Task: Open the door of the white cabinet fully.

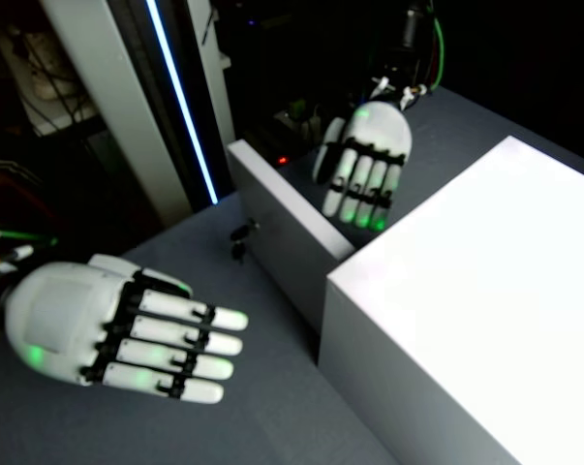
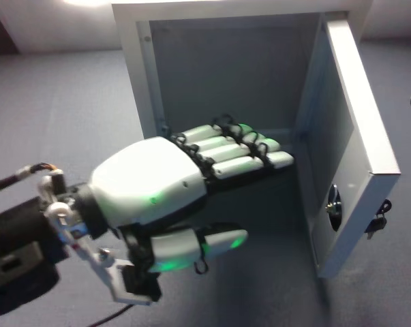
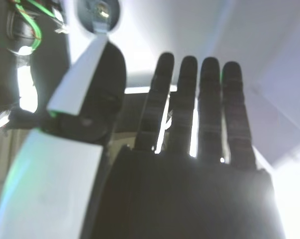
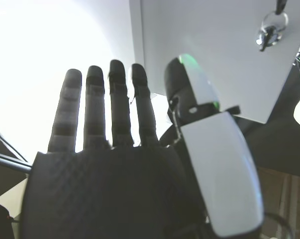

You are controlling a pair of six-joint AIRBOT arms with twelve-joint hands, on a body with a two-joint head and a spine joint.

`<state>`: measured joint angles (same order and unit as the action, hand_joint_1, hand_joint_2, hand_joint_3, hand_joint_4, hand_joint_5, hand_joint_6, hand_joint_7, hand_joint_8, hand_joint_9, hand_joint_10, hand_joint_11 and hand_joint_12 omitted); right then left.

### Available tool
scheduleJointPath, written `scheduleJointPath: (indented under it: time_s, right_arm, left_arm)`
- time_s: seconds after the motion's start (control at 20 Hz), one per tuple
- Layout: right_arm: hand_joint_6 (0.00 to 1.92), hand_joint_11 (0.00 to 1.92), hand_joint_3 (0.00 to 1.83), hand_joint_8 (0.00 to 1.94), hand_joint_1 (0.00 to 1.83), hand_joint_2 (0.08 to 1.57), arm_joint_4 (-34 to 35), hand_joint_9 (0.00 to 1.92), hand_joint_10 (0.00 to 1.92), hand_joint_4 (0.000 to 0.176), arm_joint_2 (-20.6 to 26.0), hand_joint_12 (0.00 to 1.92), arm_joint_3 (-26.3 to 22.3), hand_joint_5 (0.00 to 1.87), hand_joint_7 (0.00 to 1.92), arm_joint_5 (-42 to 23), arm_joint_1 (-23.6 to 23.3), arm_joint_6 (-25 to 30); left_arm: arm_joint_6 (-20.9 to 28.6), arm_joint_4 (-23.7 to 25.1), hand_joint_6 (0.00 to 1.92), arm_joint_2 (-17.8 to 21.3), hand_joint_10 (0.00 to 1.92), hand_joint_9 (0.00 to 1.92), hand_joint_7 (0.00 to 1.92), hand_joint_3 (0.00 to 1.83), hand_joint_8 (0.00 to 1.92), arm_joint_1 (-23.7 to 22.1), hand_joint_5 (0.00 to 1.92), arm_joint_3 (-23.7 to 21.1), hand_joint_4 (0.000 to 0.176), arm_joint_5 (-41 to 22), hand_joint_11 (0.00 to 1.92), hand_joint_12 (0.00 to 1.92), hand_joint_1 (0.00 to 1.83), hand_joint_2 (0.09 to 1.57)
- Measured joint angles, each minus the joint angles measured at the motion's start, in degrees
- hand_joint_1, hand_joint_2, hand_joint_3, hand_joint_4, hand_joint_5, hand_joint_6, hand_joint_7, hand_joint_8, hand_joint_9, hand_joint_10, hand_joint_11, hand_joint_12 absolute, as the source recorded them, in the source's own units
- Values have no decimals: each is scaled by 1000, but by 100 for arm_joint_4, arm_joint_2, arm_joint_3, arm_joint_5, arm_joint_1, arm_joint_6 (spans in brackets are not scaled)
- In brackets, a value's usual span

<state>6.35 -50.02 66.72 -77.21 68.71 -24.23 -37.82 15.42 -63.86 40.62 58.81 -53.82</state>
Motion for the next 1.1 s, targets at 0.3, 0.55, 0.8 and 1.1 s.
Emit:
scheduleJointPath:
  time_s: [0.3, 0.55, 0.8, 1.1]
  right_arm:
    - [3, 142, 0, 4, 833, 1378, -15, 245, 4, 0, -31, 60, 33, 358, 334, 0, 0, 4]
    - [4, 130, 0, 0, 812, 1358, -13, 238, 1, 16, -37, 48, 33, 375, 331, -2, 0, 4]
    - [4, 106, 0, 2, 904, 1340, -7, 208, 0, 26, -48, 38, 33, 390, 339, 0, 0, 20]
    - [3, 119, 2, 3, 855, 1354, -22, 218, 8, 30, -94, 46, 44, 378, 337, 7, 0, 35]
  left_arm:
    - [48, 133, 4, -391, 5, 218, 220, 17, 4, -273, 228, 201, 0, 186, 207, 57, 412, 1447]
    - [57, 170, 5, -605, 2, 217, 212, 4, 1, -350, 184, 315, 0, 203, 252, 64, 503, 1436]
    - [52, 160, 14, -721, 7, 247, 256, 0, 8, -409, 242, 365, 0, 232, 319, 68, 730, 1345]
    - [52, 153, 4, -848, 3, 132, 166, 2, 2, -487, 172, 426, 0, 234, 213, 8, 563, 1381]
